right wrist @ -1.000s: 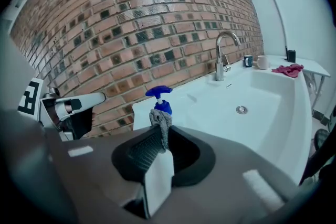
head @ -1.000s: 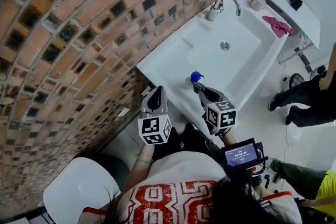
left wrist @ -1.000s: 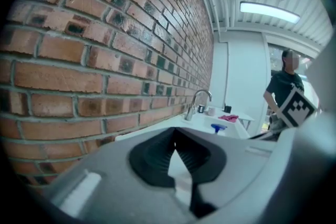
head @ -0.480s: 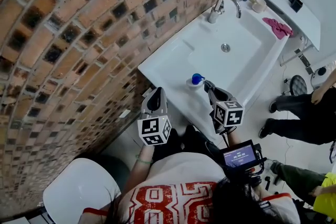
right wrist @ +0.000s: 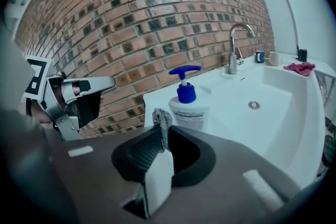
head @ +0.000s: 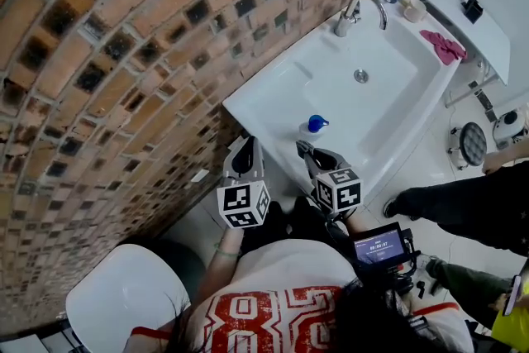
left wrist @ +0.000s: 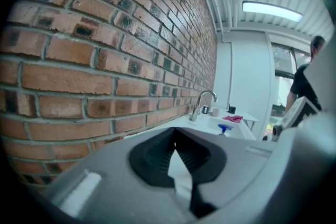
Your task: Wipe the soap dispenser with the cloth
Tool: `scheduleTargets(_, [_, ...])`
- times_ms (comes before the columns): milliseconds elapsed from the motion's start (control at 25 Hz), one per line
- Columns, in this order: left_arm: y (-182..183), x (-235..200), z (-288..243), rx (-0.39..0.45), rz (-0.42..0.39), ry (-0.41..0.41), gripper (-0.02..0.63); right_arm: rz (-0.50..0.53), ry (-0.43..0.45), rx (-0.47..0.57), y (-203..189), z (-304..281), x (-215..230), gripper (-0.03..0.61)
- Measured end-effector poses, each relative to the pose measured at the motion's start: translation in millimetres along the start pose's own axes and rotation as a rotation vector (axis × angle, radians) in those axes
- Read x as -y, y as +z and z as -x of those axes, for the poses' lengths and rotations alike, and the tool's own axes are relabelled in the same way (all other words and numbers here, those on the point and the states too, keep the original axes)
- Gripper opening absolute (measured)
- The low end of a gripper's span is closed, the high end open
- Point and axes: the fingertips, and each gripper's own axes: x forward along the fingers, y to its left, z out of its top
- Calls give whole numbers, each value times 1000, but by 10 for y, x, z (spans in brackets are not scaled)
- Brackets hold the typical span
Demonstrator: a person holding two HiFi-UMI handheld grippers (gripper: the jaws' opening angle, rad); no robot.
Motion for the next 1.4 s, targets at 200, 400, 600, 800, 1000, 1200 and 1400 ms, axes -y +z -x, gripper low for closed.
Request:
scheduleTargets(200, [-2,-61,58,1,-4,17,3,25,9,-8,63,-185,-39,46])
scheduleTargets(400, [-4,-164,99,2,-1,43,3,4,-2,8,152,-171,32,46])
scheduleTargets(600, [-3,-180,83,1,0,47,3,-22,-27,10,141,-59,183,46])
scheduleTargets(800, [-10,-103,29,-2,-3,24,3,-50,-60,9,88,53,323,46])
scheduleTargets(1000, [-4,-36,-14,-2,-6,8,3,-74,-97,8,40,136,490,46])
scheduleTargets(1200, [-3,-38,-20,-5,-7,12,3,-98,-131,11,20,188,640,46])
scheduleTargets(1400, [-18,-81,-5,-7,-4,30,3,-110,-161,17,19,234,780,46])
